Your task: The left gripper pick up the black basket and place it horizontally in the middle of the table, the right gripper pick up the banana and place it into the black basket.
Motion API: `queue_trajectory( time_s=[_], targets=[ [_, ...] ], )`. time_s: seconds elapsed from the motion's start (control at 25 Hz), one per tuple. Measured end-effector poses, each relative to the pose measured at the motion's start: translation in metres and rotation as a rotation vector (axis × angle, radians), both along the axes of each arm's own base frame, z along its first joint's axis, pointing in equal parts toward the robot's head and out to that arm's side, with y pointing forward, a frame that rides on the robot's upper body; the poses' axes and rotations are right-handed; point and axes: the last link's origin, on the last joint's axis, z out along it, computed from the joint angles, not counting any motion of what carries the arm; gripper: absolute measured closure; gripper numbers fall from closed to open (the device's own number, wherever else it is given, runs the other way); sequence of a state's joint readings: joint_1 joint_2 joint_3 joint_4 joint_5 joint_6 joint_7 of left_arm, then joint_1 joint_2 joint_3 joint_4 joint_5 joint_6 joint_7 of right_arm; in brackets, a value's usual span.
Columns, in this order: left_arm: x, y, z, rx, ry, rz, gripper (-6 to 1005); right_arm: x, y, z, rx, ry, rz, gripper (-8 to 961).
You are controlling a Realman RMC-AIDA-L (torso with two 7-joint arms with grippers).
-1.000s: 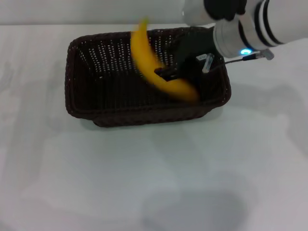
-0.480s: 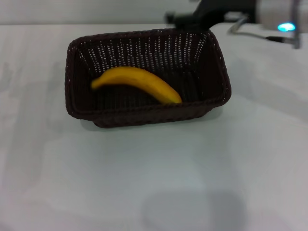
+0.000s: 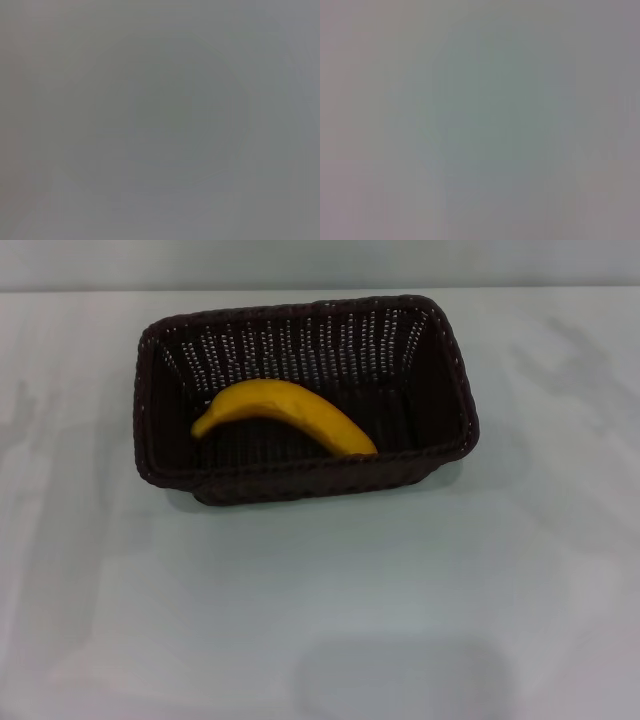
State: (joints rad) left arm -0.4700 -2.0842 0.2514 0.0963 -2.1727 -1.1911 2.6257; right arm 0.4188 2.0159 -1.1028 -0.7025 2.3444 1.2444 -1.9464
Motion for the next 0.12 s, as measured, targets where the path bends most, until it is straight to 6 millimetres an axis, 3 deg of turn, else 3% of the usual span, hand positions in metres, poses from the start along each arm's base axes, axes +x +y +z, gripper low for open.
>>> queue_trajectory(
  time_s=[0.12],
  targets=[
    [0.000, -0.005, -0.003, 0.005, -0.006, -0.009, 119, 0.052, -0.009, -0.012, 0.197, -0.174, -0.154, 81]
  ],
)
